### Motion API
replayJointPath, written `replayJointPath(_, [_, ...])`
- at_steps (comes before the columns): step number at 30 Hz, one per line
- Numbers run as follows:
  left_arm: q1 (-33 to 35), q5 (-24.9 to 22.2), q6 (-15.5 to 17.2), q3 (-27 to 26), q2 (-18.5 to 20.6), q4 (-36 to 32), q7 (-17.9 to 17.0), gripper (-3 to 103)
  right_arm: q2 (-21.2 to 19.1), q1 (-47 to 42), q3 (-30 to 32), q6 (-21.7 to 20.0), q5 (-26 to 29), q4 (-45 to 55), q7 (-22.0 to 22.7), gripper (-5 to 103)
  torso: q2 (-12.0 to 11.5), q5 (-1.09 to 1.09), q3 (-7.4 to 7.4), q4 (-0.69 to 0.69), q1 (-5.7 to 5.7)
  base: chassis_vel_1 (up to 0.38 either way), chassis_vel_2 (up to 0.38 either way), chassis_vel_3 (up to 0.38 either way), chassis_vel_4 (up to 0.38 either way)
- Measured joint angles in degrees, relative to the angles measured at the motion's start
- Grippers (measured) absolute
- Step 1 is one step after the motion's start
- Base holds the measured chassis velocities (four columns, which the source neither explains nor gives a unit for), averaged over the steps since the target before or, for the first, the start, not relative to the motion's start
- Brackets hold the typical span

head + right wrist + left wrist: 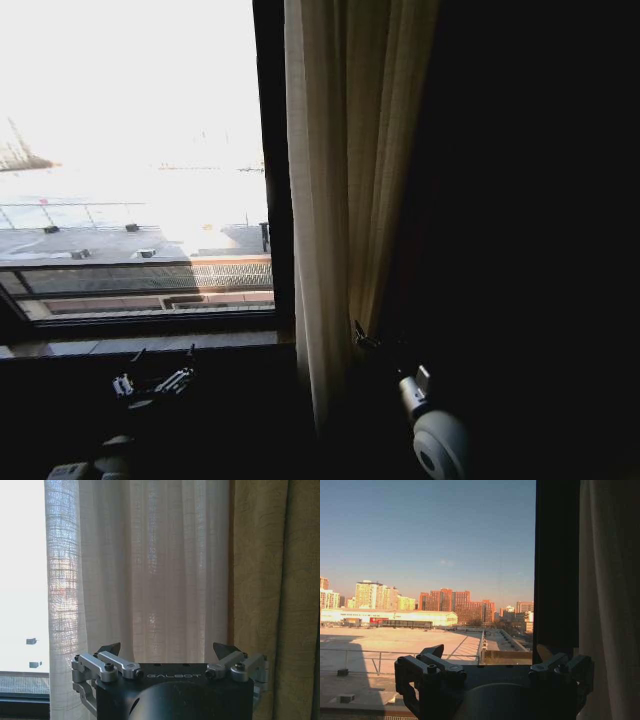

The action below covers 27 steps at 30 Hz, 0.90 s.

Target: Open the curtains by pulling them apart, changing their state from closed to fully open.

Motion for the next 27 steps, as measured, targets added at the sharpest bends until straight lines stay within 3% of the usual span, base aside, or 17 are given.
replayJointPath(15, [-0.58,0.55,0.17,0.44,-0.19,0.48,0.27,100,0.83,0.65,-1.19,-0.62,-1.95,-1.46,-0.72,100,0.0,0.0,0.0,0.0,0.0,0.014,0.016,-0.012,-0.017])
replayJointPath(27, [-0.26,0.64,-0.01,0.58,-0.29,0.51,0.35,100,0.75,0.42,-1.22,-0.63,-2.47,-1.53,-0.91,100,0.0,-0.01,0.0,0.0,0.0,0.193,0.196,-0.191,-0.206])
